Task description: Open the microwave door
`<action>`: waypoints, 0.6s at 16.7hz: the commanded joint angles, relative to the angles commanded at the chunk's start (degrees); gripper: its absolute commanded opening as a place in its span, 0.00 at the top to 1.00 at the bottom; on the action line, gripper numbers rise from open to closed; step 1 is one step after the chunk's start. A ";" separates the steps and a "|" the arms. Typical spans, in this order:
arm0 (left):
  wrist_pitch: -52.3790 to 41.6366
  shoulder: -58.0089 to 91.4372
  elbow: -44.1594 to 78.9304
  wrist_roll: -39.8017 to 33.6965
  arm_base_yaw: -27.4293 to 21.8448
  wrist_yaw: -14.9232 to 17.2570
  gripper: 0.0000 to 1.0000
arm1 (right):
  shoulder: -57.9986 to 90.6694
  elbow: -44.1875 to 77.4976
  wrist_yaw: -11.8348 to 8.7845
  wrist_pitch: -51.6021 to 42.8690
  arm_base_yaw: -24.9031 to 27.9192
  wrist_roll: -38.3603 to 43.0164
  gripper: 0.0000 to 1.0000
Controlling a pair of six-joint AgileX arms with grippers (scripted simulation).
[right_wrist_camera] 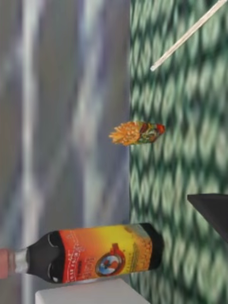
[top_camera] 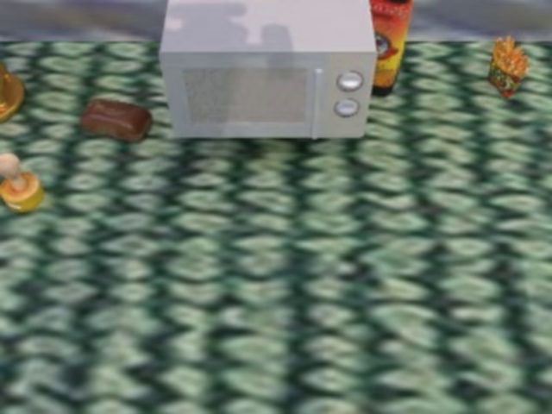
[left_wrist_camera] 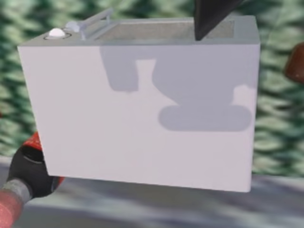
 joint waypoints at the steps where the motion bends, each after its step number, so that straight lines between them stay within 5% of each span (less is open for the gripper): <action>1: -2.45 5.02 5.30 -1.60 -1.27 -0.81 0.00 | 0.00 0.00 0.00 0.00 0.00 0.00 0.00; 10: -19.24 36.29 31.34 -10.32 -7.95 -6.40 0.00 | 0.00 0.00 0.00 0.00 0.00 0.00 0.00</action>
